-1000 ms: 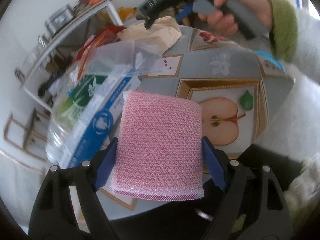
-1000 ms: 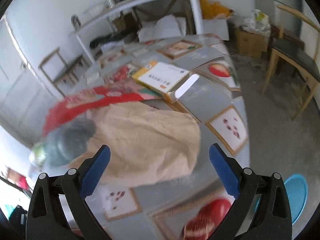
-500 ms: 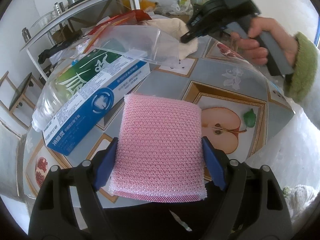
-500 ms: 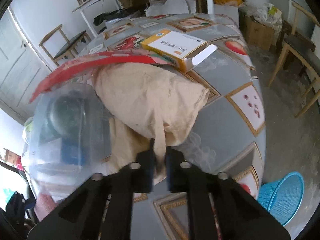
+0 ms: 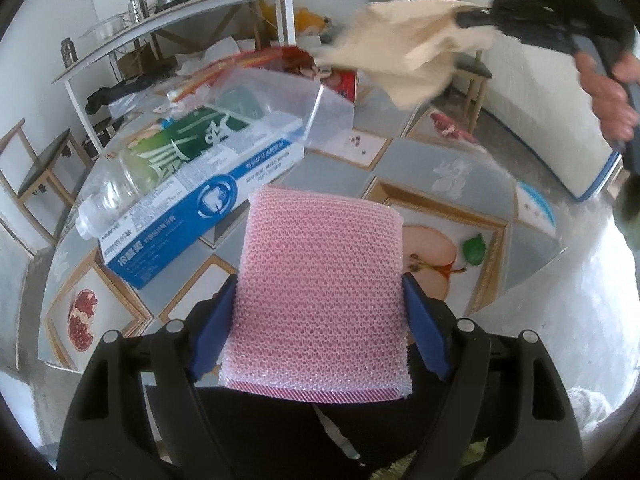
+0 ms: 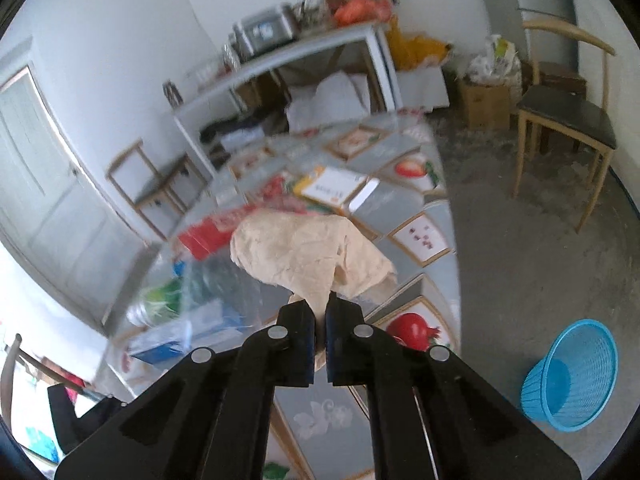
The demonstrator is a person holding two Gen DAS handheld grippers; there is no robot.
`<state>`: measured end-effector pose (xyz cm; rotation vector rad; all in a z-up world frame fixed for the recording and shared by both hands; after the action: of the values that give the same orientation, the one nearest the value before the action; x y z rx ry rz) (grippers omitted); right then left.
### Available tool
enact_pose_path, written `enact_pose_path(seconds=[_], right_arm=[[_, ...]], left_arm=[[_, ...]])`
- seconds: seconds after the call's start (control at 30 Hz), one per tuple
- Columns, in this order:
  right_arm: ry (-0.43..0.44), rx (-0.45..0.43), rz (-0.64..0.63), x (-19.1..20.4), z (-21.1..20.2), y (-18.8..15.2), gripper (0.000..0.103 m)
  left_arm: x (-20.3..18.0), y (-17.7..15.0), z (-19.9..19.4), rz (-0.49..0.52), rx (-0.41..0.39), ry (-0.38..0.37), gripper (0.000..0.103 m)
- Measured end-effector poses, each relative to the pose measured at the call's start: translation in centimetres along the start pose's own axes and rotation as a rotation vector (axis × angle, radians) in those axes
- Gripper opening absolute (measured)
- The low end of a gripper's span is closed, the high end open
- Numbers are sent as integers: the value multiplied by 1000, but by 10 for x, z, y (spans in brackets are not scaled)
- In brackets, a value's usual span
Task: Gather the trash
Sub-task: 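Carry sponge and paper bag to the blue wastebasket and release both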
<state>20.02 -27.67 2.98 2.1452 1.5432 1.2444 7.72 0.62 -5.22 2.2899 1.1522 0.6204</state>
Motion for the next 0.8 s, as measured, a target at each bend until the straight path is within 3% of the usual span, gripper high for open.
enact_pose_path(seconds=[0.23, 0.33, 0.5, 0.67, 0.8], right_arm=[[0, -130, 88, -47, -77, -6, 4], [-34, -171, 145, -78, -102, -13, 4], [-142, -221, 295, -154, -140, -29, 4], [-201, -216, 467, -231, -147, -48, 4], [-234, -183, 615, -304, -130, -60, 4]], left_arm=[[-10, 29, -22, -13, -87, -75, 75], [-23, 56, -24, 13, -120, -139, 75], [-73, 128, -7, 107, -157, -301, 75], [-152, 206, 39, 220, -91, -512, 75], [-215, 247, 91, 260, 16, -624, 75]])
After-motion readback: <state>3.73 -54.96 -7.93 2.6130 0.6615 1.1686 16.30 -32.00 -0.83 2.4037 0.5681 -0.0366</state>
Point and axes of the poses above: each gripper's, at about its wrist camera, not at the fingertips, and z roughly the way its jaws point, x to its left, y to its top, the point moved 1 cm from there along z, roughly the way its jaws point, and after that the axes turned 13 degrees about z, right-handed, at the moved point
